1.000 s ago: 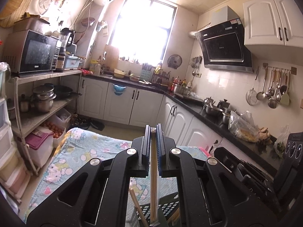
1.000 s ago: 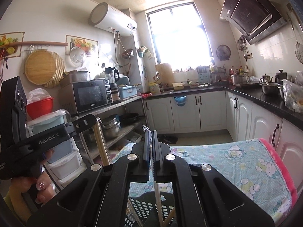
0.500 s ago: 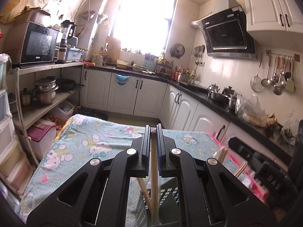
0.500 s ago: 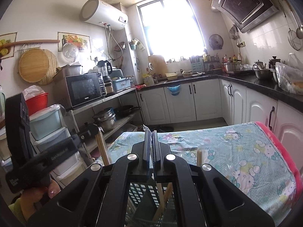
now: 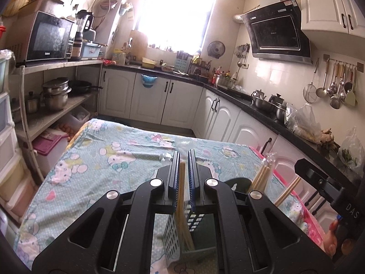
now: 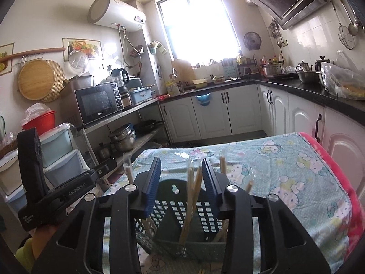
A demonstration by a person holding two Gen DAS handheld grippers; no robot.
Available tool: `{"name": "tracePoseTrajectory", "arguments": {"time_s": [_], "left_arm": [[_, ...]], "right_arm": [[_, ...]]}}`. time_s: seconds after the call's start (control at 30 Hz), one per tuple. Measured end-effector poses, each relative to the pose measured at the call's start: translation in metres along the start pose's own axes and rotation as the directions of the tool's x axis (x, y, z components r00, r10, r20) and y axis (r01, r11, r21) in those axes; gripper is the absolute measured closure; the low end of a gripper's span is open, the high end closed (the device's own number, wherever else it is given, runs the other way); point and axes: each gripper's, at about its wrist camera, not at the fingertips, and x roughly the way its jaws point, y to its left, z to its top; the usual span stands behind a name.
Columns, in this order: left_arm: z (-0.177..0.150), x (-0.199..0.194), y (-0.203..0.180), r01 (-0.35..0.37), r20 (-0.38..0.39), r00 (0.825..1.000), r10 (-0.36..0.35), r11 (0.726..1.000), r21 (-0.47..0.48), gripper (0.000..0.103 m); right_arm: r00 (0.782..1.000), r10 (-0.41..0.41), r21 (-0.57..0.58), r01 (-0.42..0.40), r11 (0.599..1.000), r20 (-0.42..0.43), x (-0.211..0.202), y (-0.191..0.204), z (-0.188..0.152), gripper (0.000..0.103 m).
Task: Organize utensils
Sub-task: 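Lower the chopstick into the caddy and open the left gripper, then pull the open left gripper back toward the loose chopsticks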
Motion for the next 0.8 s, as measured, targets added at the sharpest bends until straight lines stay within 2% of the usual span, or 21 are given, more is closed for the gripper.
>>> {"name": "tracePoseTrajectory", "arguments": {"time_s": [0.07, 0.13, 0.27, 0.43, 0.63, 0.73, 0.8], "left_arm": [[-0.002, -0.002, 0.000, 0.002, -0.009, 1.000, -0.002, 1.000, -0.003, 0.096], [-0.005, -0.005, -0.001, 0.008, -0.018, 1.000, -0.008, 1.000, -0.006, 0.079], [-0.011, -0.014, -0.003, 0.014, -0.026, 1.000, -0.014, 1.000, -0.002, 0.072], [-0.017, -0.026, -0.007, 0.034, -0.037, 0.999, -0.034, 0.999, 0.000, 0.045], [-0.022, -0.042, -0.007, 0.047, -0.042, 0.998, -0.048, 0.999, -0.013, 0.016], [-0.024, -0.049, -0.006, 0.051, -0.040, 0.998, -0.052, 0.998, -0.023, 0.011], [-0.027, -0.053, -0.005, 0.043, -0.042, 0.998, -0.044, 0.999, -0.023, 0.011]], "right_arm": [[1.000, -0.008, -0.006, 0.008, 1.000, -0.010, -0.002, -0.001, -0.002, 0.061], [1.000, -0.016, -0.011, 0.015, 1.000, -0.019, -0.004, -0.001, -0.005, 0.058], [0.999, -0.039, -0.026, 0.038, 0.999, -0.029, -0.010, 0.000, -0.010, 0.055], [0.998, -0.049, -0.026, 0.048, 0.998, -0.038, -0.017, -0.003, -0.016, 0.048], [0.997, -0.062, -0.033, 0.060, 0.998, -0.044, -0.025, -0.007, -0.021, 0.043], [0.997, -0.067, -0.037, 0.065, 0.997, -0.046, -0.030, -0.008, -0.023, 0.043], [0.997, -0.069, -0.039, 0.067, 0.997, -0.047, -0.033, -0.010, -0.024, 0.042]]}}
